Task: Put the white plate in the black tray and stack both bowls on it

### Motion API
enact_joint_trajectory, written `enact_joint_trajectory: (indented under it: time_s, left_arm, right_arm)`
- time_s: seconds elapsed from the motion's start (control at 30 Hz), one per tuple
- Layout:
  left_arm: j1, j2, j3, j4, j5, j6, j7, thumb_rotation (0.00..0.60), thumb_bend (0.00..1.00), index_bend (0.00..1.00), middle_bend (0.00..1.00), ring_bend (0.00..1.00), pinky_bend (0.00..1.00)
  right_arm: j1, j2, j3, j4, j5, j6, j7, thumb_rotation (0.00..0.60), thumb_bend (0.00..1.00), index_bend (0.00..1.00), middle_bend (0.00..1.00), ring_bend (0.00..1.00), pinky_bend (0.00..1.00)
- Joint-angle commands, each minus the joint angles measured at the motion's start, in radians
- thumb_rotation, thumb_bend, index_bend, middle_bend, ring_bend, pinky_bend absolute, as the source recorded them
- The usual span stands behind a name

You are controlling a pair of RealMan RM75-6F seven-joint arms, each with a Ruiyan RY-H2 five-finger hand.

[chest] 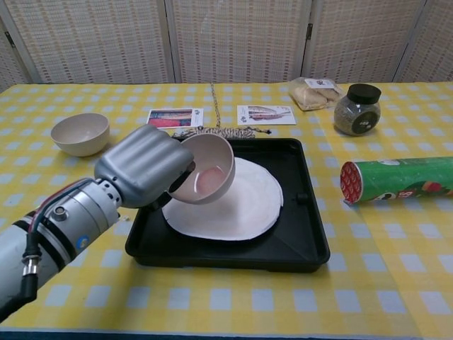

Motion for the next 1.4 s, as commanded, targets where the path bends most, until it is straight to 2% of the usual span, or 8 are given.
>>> enact_joint_trajectory:
  time_s: [0.03, 0.43, 1.0, 1.4]
  left_arm:
    - [-0.02, -0.022, 0.0, 0.025, -0.003, -0.003, 0.006, 0.6, 0.52, 0.75, 1.0, 1.0, 1.0]
    - [-0.052, -0.048, 0.01, 0.092, -0.025, 0.004, -0.019, 0.6, 0.54, 0.72, 1.0, 1.0, 1.0]
    - [-0.053, -0.025, 0.045, 0.014, -0.027, 0.023, -0.116, 0.6, 0.52, 0.49, 1.0, 1.0, 1.0]
    - [-0.037, 0.01, 0.067, -0.06, 0.022, 0.095, -0.113, 0.6, 0.5, 0.43, 1.0, 1.0, 1.0]
  right_arm:
    - [0.0, 0.004, 0.002, 0.001, 0.004, 0.0, 0.008, 0.6, 0.24, 0.0, 0.0, 0.0, 0.0]
    - [0.0, 0.009, 0.003, 0.005, 0.004, -0.002, 0.022, 0.6, 0.24, 0.0, 0.0, 0.0, 0.0]
    - [-0.011, 0.008, -0.001, 0.002, -0.013, 0.025, 0.023, 0.6, 0.24, 0.0, 0.0, 0.0, 0.0]
    - [-0.011, 0.006, -0.005, 0.004, -0.024, 0.027, 0.02, 0.6, 0.24, 0.0, 0.0, 0.0, 0.0]
